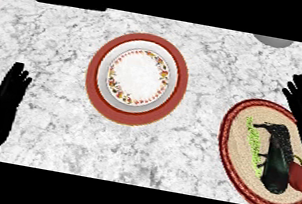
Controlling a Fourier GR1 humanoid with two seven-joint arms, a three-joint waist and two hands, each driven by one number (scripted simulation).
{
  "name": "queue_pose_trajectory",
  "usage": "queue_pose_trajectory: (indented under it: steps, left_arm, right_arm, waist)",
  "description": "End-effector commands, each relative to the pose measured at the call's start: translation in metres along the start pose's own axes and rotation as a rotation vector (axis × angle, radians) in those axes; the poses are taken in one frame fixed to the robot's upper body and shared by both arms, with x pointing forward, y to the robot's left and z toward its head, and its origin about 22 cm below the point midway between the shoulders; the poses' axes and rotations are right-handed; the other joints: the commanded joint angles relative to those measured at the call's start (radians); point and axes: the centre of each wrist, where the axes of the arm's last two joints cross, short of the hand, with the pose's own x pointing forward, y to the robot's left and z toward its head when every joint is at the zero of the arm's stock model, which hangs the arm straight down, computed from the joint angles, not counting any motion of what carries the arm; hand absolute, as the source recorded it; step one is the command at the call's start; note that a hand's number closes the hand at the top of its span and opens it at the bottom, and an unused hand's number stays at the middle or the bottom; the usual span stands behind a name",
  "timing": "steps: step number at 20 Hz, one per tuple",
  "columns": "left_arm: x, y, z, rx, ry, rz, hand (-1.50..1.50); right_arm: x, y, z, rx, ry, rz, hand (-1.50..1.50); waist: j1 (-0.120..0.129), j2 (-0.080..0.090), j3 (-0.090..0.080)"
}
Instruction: Pick the eggplant from the placemat and place it in the plate
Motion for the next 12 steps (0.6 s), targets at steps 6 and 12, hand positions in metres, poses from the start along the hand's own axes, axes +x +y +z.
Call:
queue_pose_trajectory:
  steps: [6,12]
  left_arm:
    - [0.012,-0.009,-0.017,-0.165,-0.046,-0.117,0.0]
    - [-0.006,-0.024,-0.008,-0.224,0.03,-0.064,0.0]
  right_arm:
    - [-0.012,0.007,-0.033,-0.492,0.365,-0.261,1.5]
    - [-0.057,0.051,-0.009,-0.826,0.258,0.212,-1.5]
  waist:
    - [0.031,0.006,-0.011]
    - [0.029,0.0,-0.011]
